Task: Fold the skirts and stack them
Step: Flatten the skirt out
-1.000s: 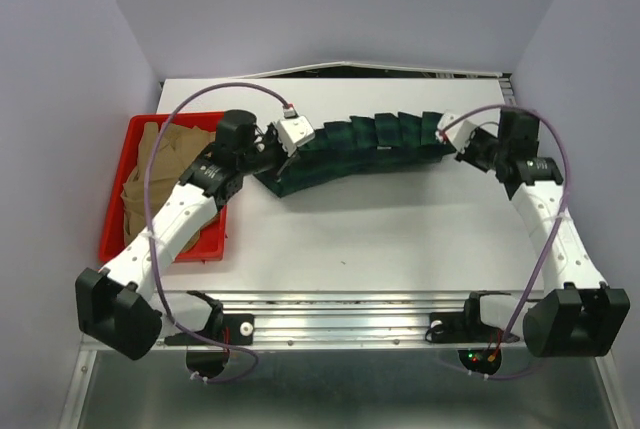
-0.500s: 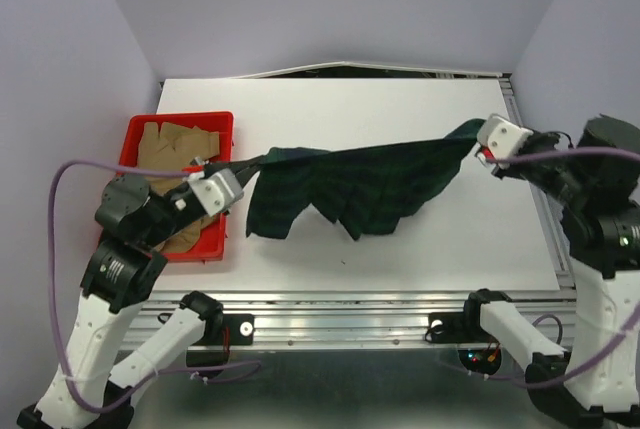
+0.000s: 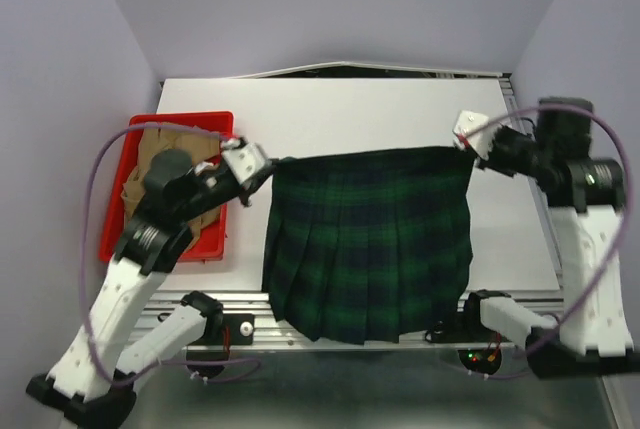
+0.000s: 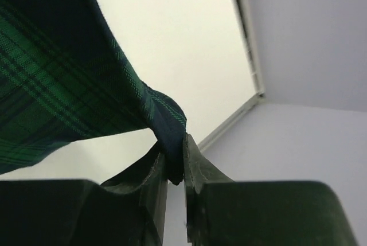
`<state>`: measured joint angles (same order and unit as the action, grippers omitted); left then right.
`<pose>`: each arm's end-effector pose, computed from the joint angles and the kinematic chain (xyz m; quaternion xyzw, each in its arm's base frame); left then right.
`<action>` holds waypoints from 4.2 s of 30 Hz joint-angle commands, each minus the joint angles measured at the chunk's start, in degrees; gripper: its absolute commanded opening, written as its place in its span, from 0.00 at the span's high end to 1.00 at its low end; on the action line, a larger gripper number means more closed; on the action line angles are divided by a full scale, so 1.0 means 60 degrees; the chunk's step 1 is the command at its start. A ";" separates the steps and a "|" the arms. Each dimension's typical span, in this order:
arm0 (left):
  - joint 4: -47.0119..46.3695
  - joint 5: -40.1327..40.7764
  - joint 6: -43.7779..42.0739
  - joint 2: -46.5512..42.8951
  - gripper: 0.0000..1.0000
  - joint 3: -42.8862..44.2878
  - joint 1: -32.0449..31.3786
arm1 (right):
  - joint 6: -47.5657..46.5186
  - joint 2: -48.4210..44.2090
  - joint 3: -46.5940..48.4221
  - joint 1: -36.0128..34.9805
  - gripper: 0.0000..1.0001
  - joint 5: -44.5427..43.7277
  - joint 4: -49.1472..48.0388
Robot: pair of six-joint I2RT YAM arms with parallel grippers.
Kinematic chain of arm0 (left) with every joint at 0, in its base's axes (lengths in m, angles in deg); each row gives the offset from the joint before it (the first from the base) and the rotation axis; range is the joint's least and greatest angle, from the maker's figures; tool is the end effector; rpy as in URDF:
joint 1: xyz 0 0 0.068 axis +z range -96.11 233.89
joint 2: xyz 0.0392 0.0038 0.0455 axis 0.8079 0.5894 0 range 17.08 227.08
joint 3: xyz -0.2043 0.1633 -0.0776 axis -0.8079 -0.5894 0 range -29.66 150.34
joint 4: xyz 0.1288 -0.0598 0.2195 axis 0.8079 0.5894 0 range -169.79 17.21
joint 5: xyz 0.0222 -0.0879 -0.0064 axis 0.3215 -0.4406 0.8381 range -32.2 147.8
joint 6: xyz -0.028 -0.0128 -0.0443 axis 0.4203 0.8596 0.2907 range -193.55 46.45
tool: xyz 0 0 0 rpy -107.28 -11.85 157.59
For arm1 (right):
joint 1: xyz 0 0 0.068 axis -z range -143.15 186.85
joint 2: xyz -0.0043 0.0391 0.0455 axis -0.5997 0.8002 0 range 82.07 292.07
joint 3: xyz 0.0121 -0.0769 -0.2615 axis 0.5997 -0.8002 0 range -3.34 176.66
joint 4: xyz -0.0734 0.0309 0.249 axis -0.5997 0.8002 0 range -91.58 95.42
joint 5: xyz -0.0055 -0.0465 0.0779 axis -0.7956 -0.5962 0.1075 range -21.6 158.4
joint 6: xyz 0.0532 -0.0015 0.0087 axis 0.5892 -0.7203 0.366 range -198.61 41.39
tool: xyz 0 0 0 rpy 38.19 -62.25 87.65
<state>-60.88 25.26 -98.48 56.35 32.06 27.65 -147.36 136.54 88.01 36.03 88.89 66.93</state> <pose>0.1018 -0.0715 0.4359 0.4680 0.5050 -0.1998 0.6971 0.1177 0.0141 0.4671 -0.5614 0.6561 -0.1393 0.4848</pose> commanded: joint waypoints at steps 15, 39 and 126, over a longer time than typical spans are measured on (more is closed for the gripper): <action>-0.2566 0.3886 0.1342 0.6732 0.18 0.1600 0.1502 | 0.5028 0.8090 0.1842 0.0298 0.07 -0.1309 -0.2587; 0.0258 0.2638 0.1811 0.9970 0.55 -0.0036 -0.0431 | 0.3067 0.8133 -0.4325 0.0182 0.34 -0.2155 -0.2879; 0.1432 0.2859 -0.0972 1.2041 0.51 0.2750 -0.0725 | 0.4266 0.8293 -0.3414 -0.1972 0.42 0.0453 -0.1324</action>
<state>-54.06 41.28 -105.78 124.61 44.21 21.09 -121.02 188.80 73.19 26.15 96.63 63.63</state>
